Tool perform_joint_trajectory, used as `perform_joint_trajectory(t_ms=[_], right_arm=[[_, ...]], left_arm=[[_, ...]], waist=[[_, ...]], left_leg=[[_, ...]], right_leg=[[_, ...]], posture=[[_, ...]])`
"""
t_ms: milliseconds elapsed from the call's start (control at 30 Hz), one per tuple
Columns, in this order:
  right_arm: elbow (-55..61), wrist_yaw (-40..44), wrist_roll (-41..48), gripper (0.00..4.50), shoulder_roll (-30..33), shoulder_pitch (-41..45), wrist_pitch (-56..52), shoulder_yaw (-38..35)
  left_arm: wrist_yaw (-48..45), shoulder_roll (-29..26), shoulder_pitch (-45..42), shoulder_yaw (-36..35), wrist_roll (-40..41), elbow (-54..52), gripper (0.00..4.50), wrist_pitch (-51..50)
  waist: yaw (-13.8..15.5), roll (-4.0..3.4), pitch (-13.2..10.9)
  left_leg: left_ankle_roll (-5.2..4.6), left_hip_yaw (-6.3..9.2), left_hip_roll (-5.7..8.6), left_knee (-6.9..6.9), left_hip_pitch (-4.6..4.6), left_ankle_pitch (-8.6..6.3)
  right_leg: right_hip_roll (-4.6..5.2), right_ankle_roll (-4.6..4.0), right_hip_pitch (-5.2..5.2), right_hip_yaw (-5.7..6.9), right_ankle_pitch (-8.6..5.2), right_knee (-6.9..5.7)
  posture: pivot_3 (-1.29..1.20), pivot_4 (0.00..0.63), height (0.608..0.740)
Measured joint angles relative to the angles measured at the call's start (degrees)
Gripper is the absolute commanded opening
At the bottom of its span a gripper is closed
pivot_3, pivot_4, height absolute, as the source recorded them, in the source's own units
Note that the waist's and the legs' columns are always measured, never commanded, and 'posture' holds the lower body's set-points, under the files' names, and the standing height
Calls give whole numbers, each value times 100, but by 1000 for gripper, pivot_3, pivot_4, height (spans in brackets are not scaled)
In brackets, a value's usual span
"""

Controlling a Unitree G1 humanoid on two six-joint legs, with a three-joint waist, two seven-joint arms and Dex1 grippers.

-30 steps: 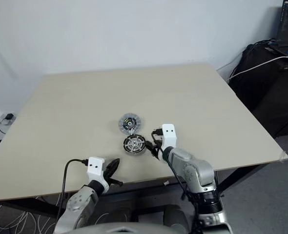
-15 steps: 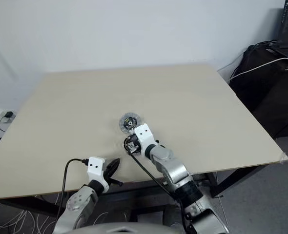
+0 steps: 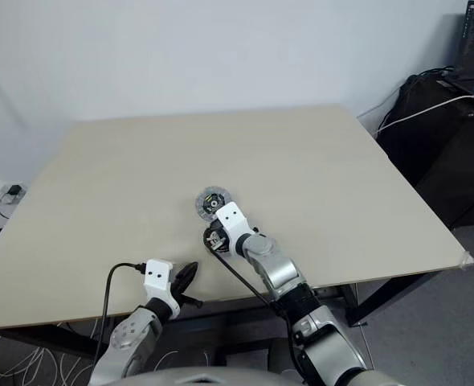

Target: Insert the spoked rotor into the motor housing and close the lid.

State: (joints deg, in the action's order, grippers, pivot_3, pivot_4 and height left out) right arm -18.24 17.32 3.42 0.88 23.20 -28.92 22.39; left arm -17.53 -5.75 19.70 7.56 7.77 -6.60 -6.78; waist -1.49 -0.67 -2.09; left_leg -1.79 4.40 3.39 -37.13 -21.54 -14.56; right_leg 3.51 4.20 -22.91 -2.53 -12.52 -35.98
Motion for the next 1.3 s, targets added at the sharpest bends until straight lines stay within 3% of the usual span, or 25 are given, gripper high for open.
perform_joint_trajectory(t_ms=[133,300,433,700,1067,1300], right_arm=[[225,272,-54,62,140,-105,-3,26],[1113,1237,-240,62,983,-65,122,504],[1456,2019,-604,921,1681,441,315,895],[852,2956,-1423,3517,2132,1146,1131,1568],[-244,4305,-2579,3517,2446,2196,3123,2430],[-869,4478,-3123,3517,2282,2536,3963,2573]], left_arm=[[-1,1,7,-1,0,0,0,8],[-7,1,-7,2,0,0,0,17],[-10,2,-22,3,1,1,0,19],[0,73,-29,7,2,1,0,37],[70,133,62,-2,1,1,0,111],[121,172,95,2,1,1,0,135]], waist=[[6,-3,9],[2,-5,8],[8,-3,9],[45,1,10],[65,2,9],[76,2,9]], left_leg=[[0,0,2,-3,0,0],[-1,0,2,-5,-3,1],[-1,2,1,-10,0,1],[-3,3,3,-11,-1,3],[-3,4,3,-12,0,4],[0,4,3,-12,1,5]], right_leg=[[1,18,2,0,-10,0],[1,21,-1,1,-11,0],[-1,22,4,5,-11,-1],[1,1,5,5,2,1],[0,-7,6,6,9,-1],[-1,-9,6,6,13,-1]], posture=[[0,0,740],[0,0,740],[0,0,740],[0,0,740],[0,0,740],[0,0,740]])
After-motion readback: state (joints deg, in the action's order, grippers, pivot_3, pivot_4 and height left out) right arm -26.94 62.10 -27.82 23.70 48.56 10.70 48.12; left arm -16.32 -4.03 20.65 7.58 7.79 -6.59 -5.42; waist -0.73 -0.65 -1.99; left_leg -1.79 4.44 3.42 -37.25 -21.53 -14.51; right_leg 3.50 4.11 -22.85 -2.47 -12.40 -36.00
